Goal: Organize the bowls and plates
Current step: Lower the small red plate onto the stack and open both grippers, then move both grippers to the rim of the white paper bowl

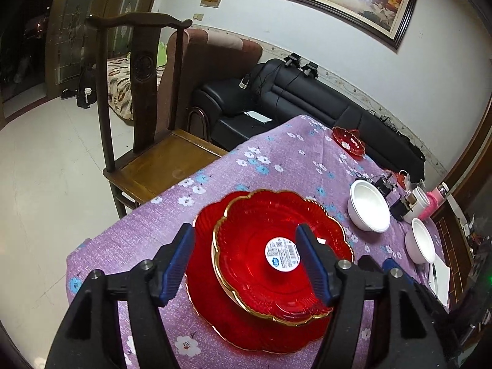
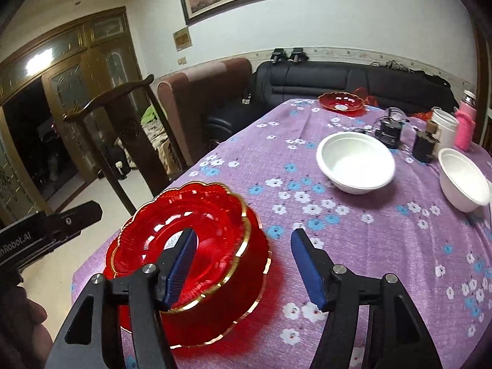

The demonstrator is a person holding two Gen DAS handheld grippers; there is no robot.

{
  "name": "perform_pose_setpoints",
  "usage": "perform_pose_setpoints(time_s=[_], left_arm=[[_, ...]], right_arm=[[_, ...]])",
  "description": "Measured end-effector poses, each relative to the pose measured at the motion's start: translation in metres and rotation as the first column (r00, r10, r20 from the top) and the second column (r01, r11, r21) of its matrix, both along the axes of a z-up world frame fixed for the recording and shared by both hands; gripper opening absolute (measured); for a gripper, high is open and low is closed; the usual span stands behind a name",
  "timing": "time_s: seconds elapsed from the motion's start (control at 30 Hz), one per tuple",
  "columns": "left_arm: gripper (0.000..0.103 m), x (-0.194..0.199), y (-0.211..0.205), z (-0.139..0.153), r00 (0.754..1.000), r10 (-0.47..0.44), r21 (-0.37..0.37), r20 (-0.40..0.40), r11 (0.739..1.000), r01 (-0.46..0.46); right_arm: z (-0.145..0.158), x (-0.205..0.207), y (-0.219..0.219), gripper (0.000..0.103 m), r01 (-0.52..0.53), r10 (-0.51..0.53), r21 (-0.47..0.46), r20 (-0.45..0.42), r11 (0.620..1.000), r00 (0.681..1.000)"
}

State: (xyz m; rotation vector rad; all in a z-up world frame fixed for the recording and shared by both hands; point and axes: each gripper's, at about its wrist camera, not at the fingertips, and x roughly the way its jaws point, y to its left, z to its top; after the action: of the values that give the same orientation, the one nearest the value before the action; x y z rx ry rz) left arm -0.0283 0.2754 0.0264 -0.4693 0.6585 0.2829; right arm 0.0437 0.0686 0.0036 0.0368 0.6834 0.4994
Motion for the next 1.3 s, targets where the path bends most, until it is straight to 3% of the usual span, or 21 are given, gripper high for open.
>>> perform_pose_setpoints(time_s=[0.33, 0.53, 0.6, 0.67, 0.87, 1.0, 1.17, 1.3], left_arm=[[0.067, 0.009, -0.012, -0.024, 0.998, -0.019, 0.002, -0.067, 1.0, 0.019], [0.068, 0.003, -0.021, -0.011, 0.999, -0.03, 0.023, -0.031, 0.999, 0.031], [0.083, 0.003, -0.031, -0.004, 0.998, -0.062, 0.028, -0.007, 0.998, 0.062], [0.091, 0.003, -0.044, 0.004, 0.994, -0.108, 0.029, 0.015, 0.994, 0.108], [0.091, 0.004, -0.086, 0.017, 0.956, -0.293, 0.045, 0.036, 0.956, 0.291], [0.091, 0.009, -0.099, 0.02, 0.935, -0.353, 0.012, 0.042, 0.936, 0.353], [0.091, 0.022, -0.105, 0.014, 0.908, -0.419, -0.099, 0.023, 0.903, 0.419], [0.091, 0.033, -0.114, 0.016, 0.892, -0.453, -0.112, -0.005, 0.886, 0.449]], right_arm=[[-0.004, -0.007, -0.038, 0.07, 0.056, -0.055, 0.032, -0.02, 0.998, 0.998], [0.0, -0.008, -0.055, 0.07, 0.09, -0.09, 0.042, -0.002, 0.995, 0.996], [0.002, -0.008, -0.059, 0.07, 0.1, -0.1, 0.037, 0.009, 0.994, 0.995], [0.005, -0.009, -0.064, 0.075, 0.115, -0.116, 0.034, 0.026, 0.993, 0.993], [0.016, -0.016, -0.081, 0.087, 0.221, -0.219, 0.0, 0.136, 0.975, 0.966], [0.024, -0.016, -0.097, 0.088, 0.301, -0.29, -0.018, 0.215, 0.954, 0.932], [0.027, -0.002, -0.119, 0.09, 0.322, -0.315, -0.014, 0.181, 0.946, 0.932], [0.023, 0.009, -0.133, 0.09, 0.347, -0.341, -0.012, 0.155, 0.938, 0.927]])
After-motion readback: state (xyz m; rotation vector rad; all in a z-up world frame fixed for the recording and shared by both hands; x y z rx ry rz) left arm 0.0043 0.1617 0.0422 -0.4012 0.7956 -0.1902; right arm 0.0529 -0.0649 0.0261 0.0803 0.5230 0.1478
